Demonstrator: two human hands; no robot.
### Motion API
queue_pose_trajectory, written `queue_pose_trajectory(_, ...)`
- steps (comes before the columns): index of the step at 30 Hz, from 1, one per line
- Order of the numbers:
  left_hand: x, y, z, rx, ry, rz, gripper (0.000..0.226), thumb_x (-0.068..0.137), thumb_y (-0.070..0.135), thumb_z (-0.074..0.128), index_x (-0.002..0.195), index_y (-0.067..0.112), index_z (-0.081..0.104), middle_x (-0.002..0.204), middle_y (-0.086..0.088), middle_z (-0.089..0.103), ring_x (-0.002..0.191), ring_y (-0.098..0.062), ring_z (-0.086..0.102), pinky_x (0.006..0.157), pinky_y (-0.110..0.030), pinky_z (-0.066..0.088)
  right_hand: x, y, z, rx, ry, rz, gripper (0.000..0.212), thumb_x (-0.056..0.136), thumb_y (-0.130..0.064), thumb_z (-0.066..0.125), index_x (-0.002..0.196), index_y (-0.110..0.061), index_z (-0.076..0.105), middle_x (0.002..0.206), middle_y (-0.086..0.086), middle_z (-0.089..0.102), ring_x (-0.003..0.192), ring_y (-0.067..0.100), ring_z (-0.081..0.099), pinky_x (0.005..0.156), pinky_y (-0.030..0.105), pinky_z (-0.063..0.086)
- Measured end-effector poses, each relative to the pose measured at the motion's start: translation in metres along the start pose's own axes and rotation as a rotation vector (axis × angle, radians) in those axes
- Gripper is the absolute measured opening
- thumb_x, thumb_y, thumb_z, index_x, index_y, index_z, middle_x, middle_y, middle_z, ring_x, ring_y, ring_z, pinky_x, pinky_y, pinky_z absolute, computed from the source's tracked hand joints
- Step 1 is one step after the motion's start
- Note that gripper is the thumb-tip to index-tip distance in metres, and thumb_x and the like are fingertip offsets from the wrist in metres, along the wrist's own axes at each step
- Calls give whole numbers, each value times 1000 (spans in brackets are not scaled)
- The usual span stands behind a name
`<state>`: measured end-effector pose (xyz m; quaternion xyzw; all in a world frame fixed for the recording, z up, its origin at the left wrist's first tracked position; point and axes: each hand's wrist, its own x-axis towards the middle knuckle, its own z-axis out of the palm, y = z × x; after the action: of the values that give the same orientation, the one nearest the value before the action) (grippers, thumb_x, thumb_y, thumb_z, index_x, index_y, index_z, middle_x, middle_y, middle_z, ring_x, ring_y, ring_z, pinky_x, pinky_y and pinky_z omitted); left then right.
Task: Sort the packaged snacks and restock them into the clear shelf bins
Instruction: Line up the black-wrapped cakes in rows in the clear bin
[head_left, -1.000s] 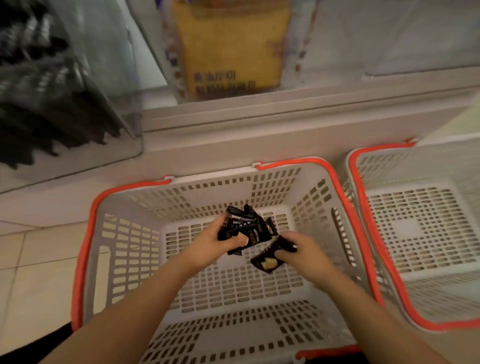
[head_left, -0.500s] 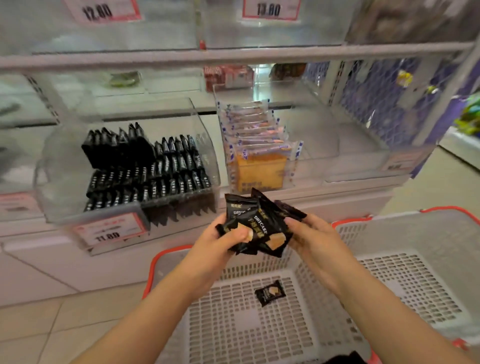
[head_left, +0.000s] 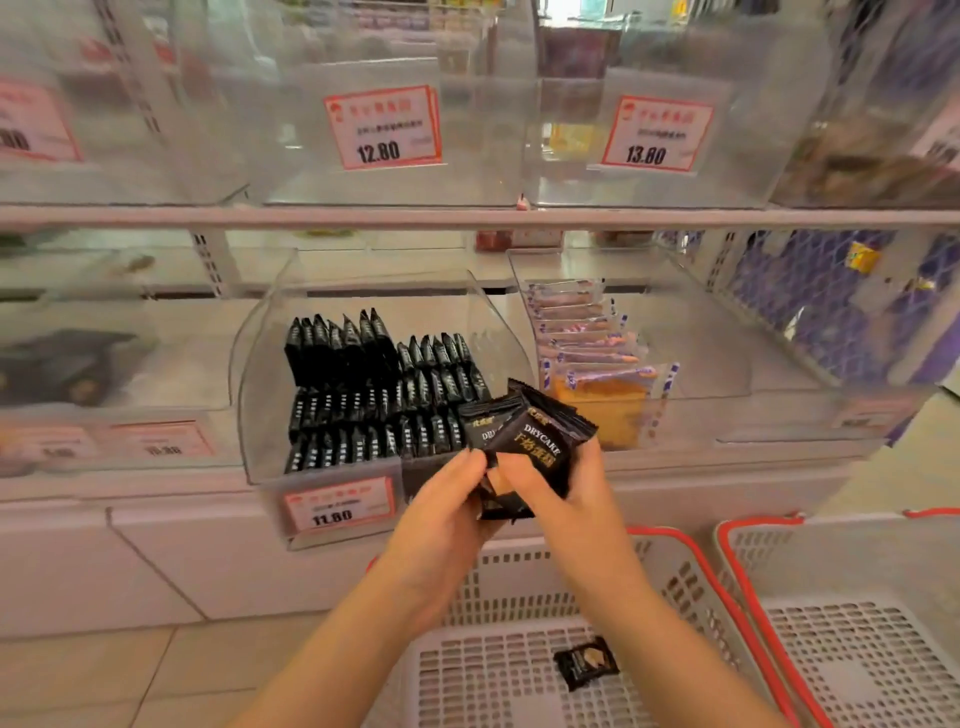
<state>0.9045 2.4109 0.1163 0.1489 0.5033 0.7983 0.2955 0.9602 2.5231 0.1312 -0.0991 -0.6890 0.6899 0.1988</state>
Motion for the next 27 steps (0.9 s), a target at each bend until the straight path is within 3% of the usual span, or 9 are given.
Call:
queue_pose_trajectory(4, 5, 25, -18, 266, 19, 43, 38, 78, 45, 59, 108, 25, 67, 113, 0, 68, 110, -16, 60, 91, -47, 48, 13, -17, -3, -195, -166, -61, 37, 84, -22, 67, 110, -38, 47, 103, -23, 64, 97, -15, 55, 83, 6, 44)
queue_pose_trajectory(8, 6, 47, -14, 491, -8, 77, 24, 82, 52, 51, 99, 40, 64, 81, 26, 67, 72, 11, 59, 63, -16, 44, 28, -31, 9, -331, -252, -202, 43, 83, -25, 59, 113, -56, 51, 133, -10, 51, 137, 12, 32, 113, 31, 28)
queue_pose_trajectory(12, 14, 75, -14, 865, -64, 70, 22, 92, 56, 33, 101, 45, 49, 69, 29, 62, 59, 12, 55, 51, -10, 42, 40, -32, 25, -411, -416, -183, 46, 92, -20, 52, 108, -63, 45, 154, -12, 17, 128, -27, -9, 94, -8, 8)
queue_pose_trajectory(14, 21, 84, -20, 996, -105, 92, 45, 87, 63, 26, 115, 36, 47, 92, 18, 66, 84, 4, 61, 77, -22, 49, 50, -35, 30, -421, -477, -135, 48, 92, -25, 50, 128, -52, 33, 155, -18, 9, 112, -41, -4, 90, -10, 10)
queue_pose_trajectory(16, 35, 87, -26, 883, -66, 117, 47, 86, 60, 29, 118, 33, 51, 109, 12, 63, 102, -3, 58, 95, -25, 43, 65, -40, 37, -405, -523, -85, 72, 91, -26, 52, 138, -50, 4, 137, -40, 29, 111, -36, 21, 99, 3, 20)
queue_pose_trajectory(18, 51, 90, -28, 576, 81, 88, 26, 97, 36, 37, 103, 26, 61, 99, 3, 65, 97, -15, 59, 98, -40, 41, 84, -47, 46, -459, -493, -29, 97, 87, -27, 57, 139, -42, -24, 124, -28, 50, 112, -9, 48, 93, 14, 36)
queue_pose_trajectory(20, 69, 96, -38, 448, 252, 48, 25, 98, 17, 38, 94, 11, 62, 83, -1, 63, 82, -19, 58, 95, -48, 42, 107, -50, 58, -543, -435, 17, 105, 83, -24, 61, 143, -32, -24, 122, -7, 56, 101, 7, 58, 76, 14, 44)
queue_pose_trajectory(24, 87, 114, -71, 917, 262, 80, 23, 92, 20, 47, 111, 20, 59, 83, 9, 67, 75, -10, 62, 69, -21, 47, 150, -38, 74, -670, -356, 138, 108, 78, -25, 64, 146, -21, -20, 115, 3, 62, 92, 16, 63, 73, 24, 51)
queue_pose_trajectory(27, 106, 131, -91, 1479, 275, 84, 31, 90, 25, 47, 120, 21, 55, 99, 6, 66, 87, -9, 59, 76, -23, 48, 176, -21, 82, -812, -329, 167, 112, 75, -28, 66, 145, -20, -22, 119, 9, 59, 98, 23, 61, 86, 36, 52)
